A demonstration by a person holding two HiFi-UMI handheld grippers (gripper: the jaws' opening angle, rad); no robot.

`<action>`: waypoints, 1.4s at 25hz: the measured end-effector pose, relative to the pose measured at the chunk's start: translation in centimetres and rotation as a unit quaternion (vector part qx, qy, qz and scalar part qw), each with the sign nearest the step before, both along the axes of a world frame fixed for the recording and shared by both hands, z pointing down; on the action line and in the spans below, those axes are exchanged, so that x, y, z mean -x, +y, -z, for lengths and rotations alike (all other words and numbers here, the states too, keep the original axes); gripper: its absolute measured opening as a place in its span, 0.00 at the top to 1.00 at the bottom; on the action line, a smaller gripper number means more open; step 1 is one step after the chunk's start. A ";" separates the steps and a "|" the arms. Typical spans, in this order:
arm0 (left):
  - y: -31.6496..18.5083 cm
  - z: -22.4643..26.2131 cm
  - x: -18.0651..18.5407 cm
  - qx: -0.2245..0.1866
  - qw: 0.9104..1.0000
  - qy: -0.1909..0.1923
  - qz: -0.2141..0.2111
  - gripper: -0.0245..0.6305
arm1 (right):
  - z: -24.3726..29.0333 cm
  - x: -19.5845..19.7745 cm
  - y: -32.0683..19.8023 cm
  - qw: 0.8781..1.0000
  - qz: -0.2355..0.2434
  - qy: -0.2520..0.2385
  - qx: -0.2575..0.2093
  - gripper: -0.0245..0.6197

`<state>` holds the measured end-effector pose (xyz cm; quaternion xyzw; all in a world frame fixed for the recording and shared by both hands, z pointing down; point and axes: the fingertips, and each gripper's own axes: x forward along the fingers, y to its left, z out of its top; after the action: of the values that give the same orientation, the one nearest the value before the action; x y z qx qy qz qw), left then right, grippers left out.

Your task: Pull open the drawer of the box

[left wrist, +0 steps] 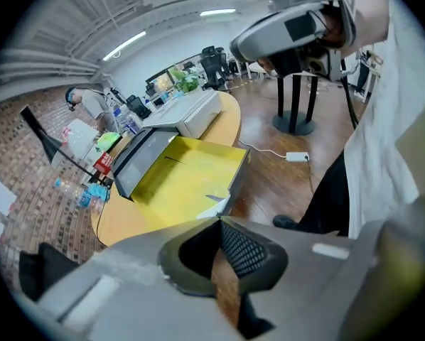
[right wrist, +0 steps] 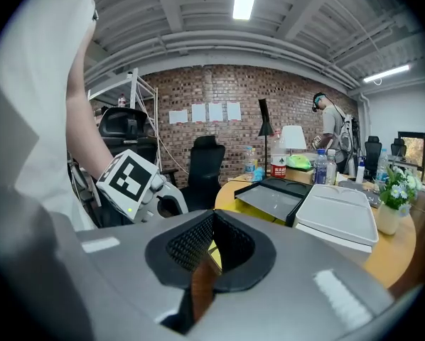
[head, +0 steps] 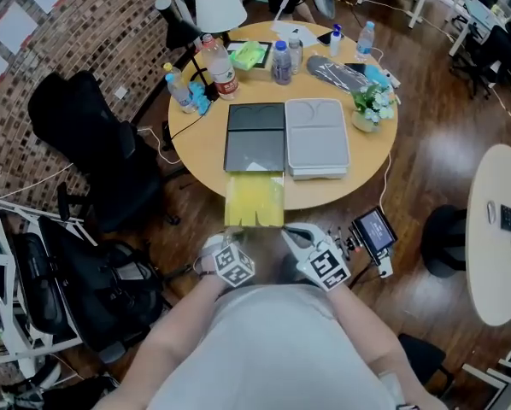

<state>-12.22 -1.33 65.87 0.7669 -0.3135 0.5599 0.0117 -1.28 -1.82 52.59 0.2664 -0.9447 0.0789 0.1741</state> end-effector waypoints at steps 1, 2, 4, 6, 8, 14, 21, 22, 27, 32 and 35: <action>0.5 0.2 0.3 0.003 1.000 0.013 0.007 0.95 | 0.0 0.1 0.4 1.000 0.001 0.009 0.000 0.96; 1.1 0.3 0.6 0.005 1.000 0.024 0.014 0.95 | -0.1 0.3 0.9 1.000 0.003 0.015 0.001 0.96; 2.3 0.7 1.2 0.007 0.999 0.048 0.026 0.95 | -0.3 1.0 2.3 1.000 0.010 0.023 0.004 0.96; 3.6 1.4 2.1 0.007 0.996 0.076 0.036 0.95 | -0.6 2.0 3.8 0.999 0.019 0.035 0.008 0.96; 4.9 2.2 2.9 0.008 0.993 0.112 0.046 0.95 | -0.6 3.0 5.2 0.999 0.022 0.046 0.008 0.96; 8.5 4.5 4.7 0.016 0.967 0.242 0.082 0.95 | 0.9 6.9 9.1 0.998 0.046 0.047 -0.003 0.96; 10.3 10.0 5.3 -0.008 0.923 0.377 0.081 0.95 | 2.8 9.5 13.0 0.994 0.072 0.077 -0.022 0.96; 10.5 10.8 5.4 -0.012 0.916 0.392 0.082 0.96 | 3.0 9.8 13.5 0.994 0.072 0.078 -0.024 0.96; 10.9 15.1 5.9 -0.042 0.891 0.446 0.074 0.95 | 4.3 11.1 14.5 0.993 0.064 0.087 -0.041 0.96; 12.7 16.4 6.9 -0.048 0.880 0.467 0.073 0.96 | 5.6 13.0 16.4 0.995 0.061 0.068 -0.048 0.96; 13.6 16.5 7.5 -0.048 0.878 0.472 0.070 0.95 | 5.8 13.8 17.1 0.995 0.055 0.065 -0.051 0.96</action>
<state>-19.72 12.25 49.37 0.9157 -0.3504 0.1137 0.1608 -15.09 15.32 46.82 0.2270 -0.9474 0.0039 0.2256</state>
